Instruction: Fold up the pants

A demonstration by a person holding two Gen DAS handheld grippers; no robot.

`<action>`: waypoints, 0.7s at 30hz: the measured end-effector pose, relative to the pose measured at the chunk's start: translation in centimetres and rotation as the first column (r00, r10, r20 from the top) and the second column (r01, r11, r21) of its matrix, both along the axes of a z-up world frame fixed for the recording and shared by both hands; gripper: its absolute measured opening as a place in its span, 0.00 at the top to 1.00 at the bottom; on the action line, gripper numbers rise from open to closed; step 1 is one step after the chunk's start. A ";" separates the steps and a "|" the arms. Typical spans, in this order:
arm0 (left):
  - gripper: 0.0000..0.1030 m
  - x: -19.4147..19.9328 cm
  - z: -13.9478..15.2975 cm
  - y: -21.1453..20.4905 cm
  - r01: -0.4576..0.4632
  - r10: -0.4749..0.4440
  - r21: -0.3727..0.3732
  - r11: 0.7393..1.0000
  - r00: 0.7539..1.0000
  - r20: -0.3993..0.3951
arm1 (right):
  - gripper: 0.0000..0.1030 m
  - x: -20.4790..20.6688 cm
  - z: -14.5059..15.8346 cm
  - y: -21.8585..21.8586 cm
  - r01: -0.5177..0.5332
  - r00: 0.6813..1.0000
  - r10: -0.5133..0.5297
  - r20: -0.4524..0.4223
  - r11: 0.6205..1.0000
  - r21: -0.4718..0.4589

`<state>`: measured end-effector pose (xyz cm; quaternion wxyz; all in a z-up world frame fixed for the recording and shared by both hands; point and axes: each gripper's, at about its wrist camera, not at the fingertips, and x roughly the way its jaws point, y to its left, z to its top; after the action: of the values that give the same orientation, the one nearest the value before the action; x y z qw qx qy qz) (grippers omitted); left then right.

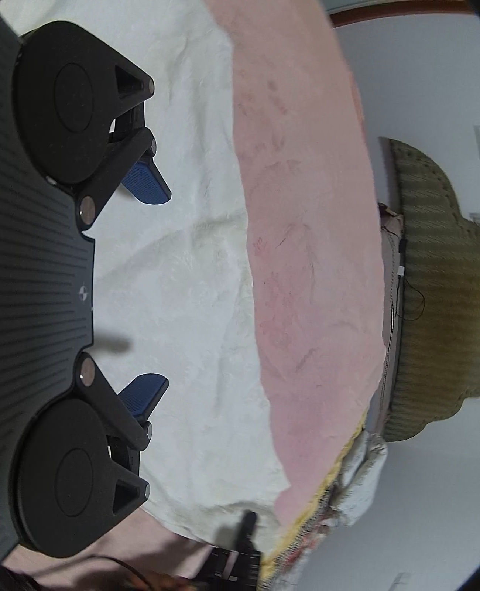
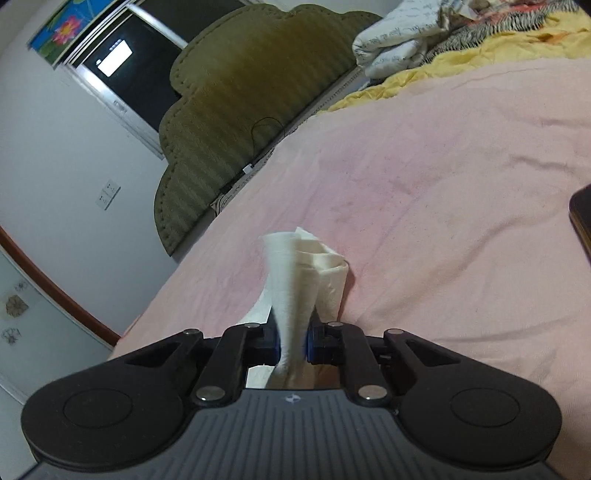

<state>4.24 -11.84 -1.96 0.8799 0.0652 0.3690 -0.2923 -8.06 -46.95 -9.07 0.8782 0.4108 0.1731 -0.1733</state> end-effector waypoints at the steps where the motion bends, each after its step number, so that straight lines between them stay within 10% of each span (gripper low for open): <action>1: 0.04 0.5 -0.1 -0.1 -0.011 0.011 -0.027 1.000 1.000 -0.026 | 0.89 -0.3 0.4 0.4 -0.014 1.000 0.013 -0.017 0.999 -0.052; 5: 0.06 2.1 -0.5 -0.4 -0.047 0.028 -0.134 0.990 0.990 -0.139 | 0.90 0.6 3.6 4.8 -0.116 0.988 0.064 -0.142 0.909 -0.400; 8: 0.09 3.1 -0.7 -0.6 -0.063 0.017 -0.209 0.976 0.976 -0.216 | 0.90 1.8 5.2 10.3 -0.246 0.958 0.063 -0.279 0.680 -0.690; 12: 0.11 4.1 -0.5 -1.4 -0.081 -0.019 -0.318 0.945 0.954 -0.299 | 0.90 2.1 5.7 16.3 -0.361 0.931 0.113 -0.347 0.423 -0.831; 18: 0.07 5.8 -0.1 -2.9 -0.114 -0.197 -0.593 0.797 0.879 -0.434 | 0.91 1.7 6.1 20.7 -0.404 0.912 0.202 -0.356 0.299 -0.865; 21: 0.01 6.9 -0.6 -4.6 -0.149 -0.235 -0.625 0.766 0.840 -0.489 | 0.90 1.3 6.4 22.2 -0.422 0.899 0.252 -0.359 0.272 -0.865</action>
<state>11.17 -16.42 -2.52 0.7001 -0.3152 0.4773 -0.4274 -6.74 -24.79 -2.70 0.9530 -0.2197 0.1928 -0.0800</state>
